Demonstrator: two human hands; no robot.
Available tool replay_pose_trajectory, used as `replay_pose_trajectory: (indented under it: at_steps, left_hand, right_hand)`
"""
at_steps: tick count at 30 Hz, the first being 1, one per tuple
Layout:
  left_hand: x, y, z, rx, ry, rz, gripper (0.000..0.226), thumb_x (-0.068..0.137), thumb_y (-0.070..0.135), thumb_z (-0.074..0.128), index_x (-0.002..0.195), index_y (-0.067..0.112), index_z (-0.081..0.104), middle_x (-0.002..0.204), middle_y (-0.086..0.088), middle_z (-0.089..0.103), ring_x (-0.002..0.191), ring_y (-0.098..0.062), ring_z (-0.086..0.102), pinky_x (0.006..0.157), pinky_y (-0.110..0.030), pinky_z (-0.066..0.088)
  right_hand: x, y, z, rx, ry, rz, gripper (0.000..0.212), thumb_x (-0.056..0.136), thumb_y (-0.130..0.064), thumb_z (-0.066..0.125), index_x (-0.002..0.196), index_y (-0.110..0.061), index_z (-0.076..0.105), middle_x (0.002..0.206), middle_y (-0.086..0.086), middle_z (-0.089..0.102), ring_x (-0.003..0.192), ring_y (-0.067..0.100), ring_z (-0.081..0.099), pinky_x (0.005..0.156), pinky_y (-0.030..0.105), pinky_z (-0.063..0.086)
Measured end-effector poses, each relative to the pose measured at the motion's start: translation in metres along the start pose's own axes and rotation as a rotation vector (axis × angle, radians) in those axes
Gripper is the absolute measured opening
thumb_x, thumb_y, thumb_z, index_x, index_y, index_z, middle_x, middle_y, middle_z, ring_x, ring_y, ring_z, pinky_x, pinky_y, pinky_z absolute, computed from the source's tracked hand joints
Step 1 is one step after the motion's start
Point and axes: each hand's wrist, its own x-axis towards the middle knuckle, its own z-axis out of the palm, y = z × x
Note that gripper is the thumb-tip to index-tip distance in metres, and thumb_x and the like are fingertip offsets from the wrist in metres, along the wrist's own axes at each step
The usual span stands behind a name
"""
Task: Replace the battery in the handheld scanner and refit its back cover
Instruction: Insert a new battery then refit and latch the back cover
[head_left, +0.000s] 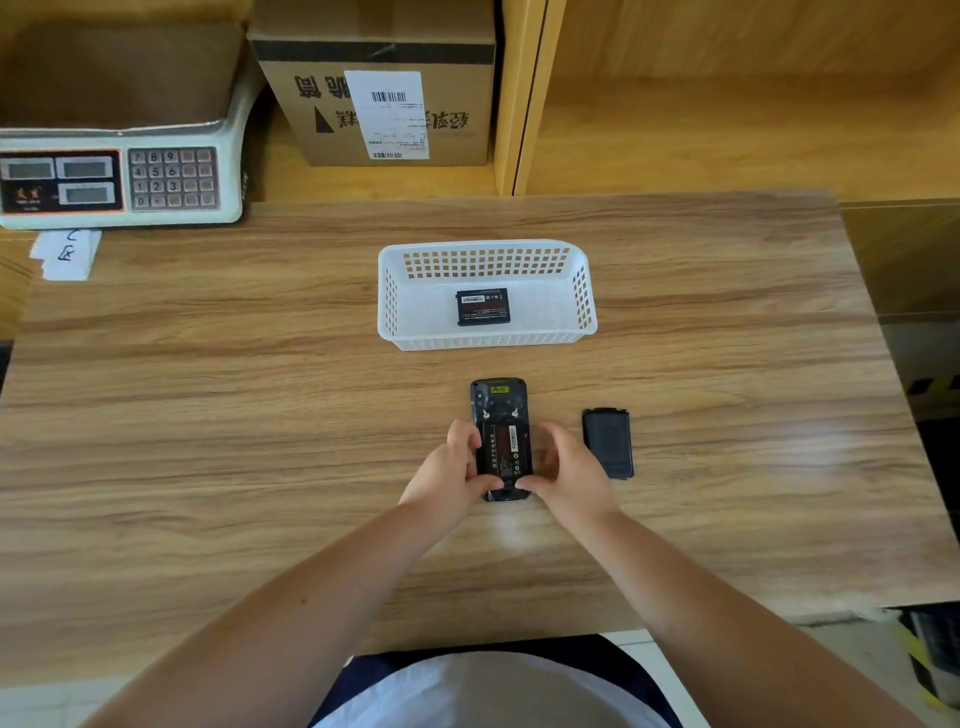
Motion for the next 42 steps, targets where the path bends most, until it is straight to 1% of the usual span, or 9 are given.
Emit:
replay_pose_trajectory:
  at_steps: [3,10,15,25,29,33,38,40,42]
  left_hand:
    - [0.002,-0.001,0.0,-0.043,0.012,-0.071,0.058,0.078,0.022,0.078,0.115,0.022,0.034,0.069,0.001,0.059,0.059,-0.01,0.055,0.057,-0.023,0.045]
    - [0.01,-0.002,-0.002,-0.165,0.025,-0.256,0.084,0.063,0.027,0.089,0.127,0.025,0.035,0.078,-0.004,0.067,0.066,-0.015,0.065,0.061,-0.029,0.052]
    - [0.015,-0.005,-0.008,-0.176,-0.043,-0.242,0.075,0.062,0.028,0.09,0.119,0.027,0.041,0.073,-0.004,0.066,0.056,-0.015,0.065,0.064,-0.039,0.061]
    - [0.016,-0.004,-0.008,-0.19,-0.035,-0.247,0.062,0.068,0.026,0.086,0.113,0.029,0.043,0.067,-0.002,0.066,0.051,-0.013,0.064,0.065,-0.041,0.061]
    - [0.017,-0.003,-0.006,-0.182,-0.027,-0.252,0.059,0.07,0.024,0.085,0.112,0.029,0.042,0.072,-0.008,0.068,0.051,-0.015,0.064,0.06,-0.038,0.059]
    - [0.018,-0.004,-0.003,-0.179,0.0,-0.274,0.059,0.069,0.024,0.084,0.11,0.031,0.042,0.081,-0.013,0.072,0.056,-0.018,0.066,0.063,-0.043,0.06]
    - [0.022,0.004,-0.006,-0.201,-0.043,-0.304,0.052,0.076,0.026,0.08,0.111,0.027,0.041,0.072,-0.002,0.067,0.057,-0.019,0.067,0.06,-0.041,0.061]
    - [0.025,0.005,-0.009,-0.21,-0.006,-0.311,0.041,0.081,0.038,0.073,0.11,0.026,0.045,0.082,0.0,0.069,0.06,-0.019,0.07,0.055,-0.038,0.061]
    - [0.031,0.005,-0.013,-0.232,0.067,-0.323,0.034,0.083,0.044,0.069,0.106,0.025,0.052,0.091,-0.001,0.07,0.064,-0.021,0.071,0.052,-0.038,0.061]
  right_hand:
    - [0.004,0.002,0.002,0.169,-0.011,0.13,0.075,0.07,-0.021,0.083,0.134,-0.023,0.044,0.083,0.0,0.063,0.072,0.009,0.059,0.059,0.021,0.042]
    - [0.012,0.004,0.007,0.315,-0.029,0.232,0.055,0.066,-0.012,0.085,0.111,-0.022,0.055,0.083,0.0,0.061,0.073,0.011,0.059,0.062,0.023,0.045]
    - [0.017,0.006,0.006,0.33,-0.086,0.24,0.042,0.067,-0.012,0.084,0.101,-0.02,0.059,0.086,0.001,0.062,0.073,0.01,0.058,0.06,0.021,0.042]
    - [0.019,0.005,0.007,0.288,-0.068,0.215,0.035,0.072,-0.021,0.082,0.097,-0.021,0.058,0.078,-0.003,0.059,0.068,0.008,0.055,0.059,0.022,0.042]
    - [0.021,0.002,0.006,0.245,-0.077,0.216,0.033,0.073,-0.02,0.081,0.094,-0.02,0.057,0.075,-0.005,0.058,0.065,0.006,0.054,0.055,0.02,0.039]
    - [0.022,-0.001,0.007,0.22,-0.076,0.215,0.033,0.073,-0.019,0.081,0.093,-0.019,0.055,0.072,-0.007,0.056,0.064,0.007,0.054,0.054,0.022,0.04]
    - [0.025,-0.001,0.004,0.185,-0.115,0.211,0.032,0.074,-0.019,0.08,0.095,-0.017,0.056,0.072,-0.006,0.057,0.063,0.007,0.054,0.053,0.021,0.038]
    - [0.028,-0.002,0.001,0.163,-0.135,0.198,0.03,0.076,-0.027,0.078,0.094,-0.017,0.056,0.073,-0.006,0.057,0.064,0.008,0.055,0.054,0.024,0.042]
    - [0.033,-0.003,-0.001,0.155,-0.12,0.203,0.031,0.079,-0.04,0.073,0.091,-0.016,0.057,0.072,-0.006,0.058,0.067,0.013,0.059,0.06,0.034,0.053]
